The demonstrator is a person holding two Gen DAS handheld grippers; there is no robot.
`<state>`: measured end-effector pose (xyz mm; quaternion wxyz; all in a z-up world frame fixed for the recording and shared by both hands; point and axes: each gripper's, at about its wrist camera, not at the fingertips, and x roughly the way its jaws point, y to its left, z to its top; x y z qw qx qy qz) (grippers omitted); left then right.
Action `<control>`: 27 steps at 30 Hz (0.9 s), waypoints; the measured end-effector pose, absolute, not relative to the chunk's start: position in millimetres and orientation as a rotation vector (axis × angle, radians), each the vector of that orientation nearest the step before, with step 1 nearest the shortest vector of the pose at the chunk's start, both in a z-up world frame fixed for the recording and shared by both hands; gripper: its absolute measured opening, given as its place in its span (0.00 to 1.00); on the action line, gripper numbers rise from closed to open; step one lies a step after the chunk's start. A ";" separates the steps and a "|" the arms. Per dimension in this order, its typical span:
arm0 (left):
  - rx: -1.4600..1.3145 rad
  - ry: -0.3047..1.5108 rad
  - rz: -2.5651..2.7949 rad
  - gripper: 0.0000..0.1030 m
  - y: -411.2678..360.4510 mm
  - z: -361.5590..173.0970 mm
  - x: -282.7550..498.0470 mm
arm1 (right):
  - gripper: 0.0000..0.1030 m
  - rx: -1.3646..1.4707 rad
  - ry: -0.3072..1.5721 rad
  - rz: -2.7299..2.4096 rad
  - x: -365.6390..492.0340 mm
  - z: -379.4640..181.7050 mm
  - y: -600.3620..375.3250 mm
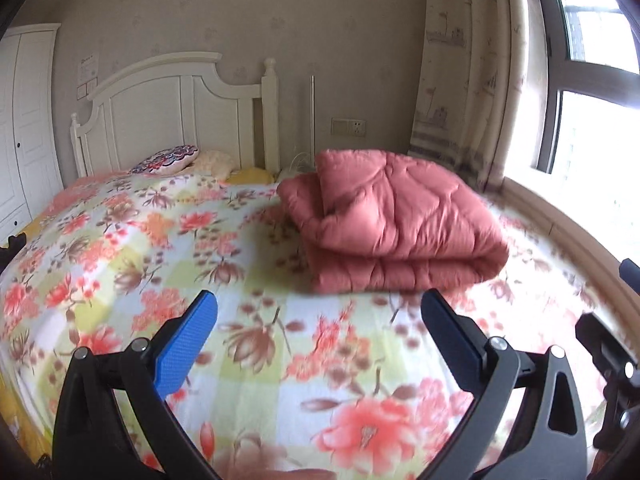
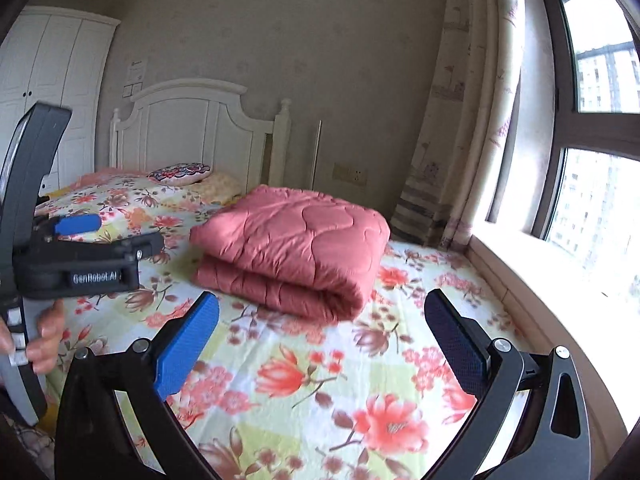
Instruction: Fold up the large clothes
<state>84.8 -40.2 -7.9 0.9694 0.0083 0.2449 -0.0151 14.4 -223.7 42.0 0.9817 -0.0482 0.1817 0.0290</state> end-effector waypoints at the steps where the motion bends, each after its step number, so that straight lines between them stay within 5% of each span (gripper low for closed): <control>1: 0.022 0.495 -0.026 0.98 -40.5 -12.4 82.8 | 0.96 -0.077 0.377 0.058 14.2 37.2 -225.2; 27: 0.095 0.454 -0.010 0.98 -52.0 -24.6 65.4 | 0.96 0.040 0.487 0.078 25.4 9.3 -231.2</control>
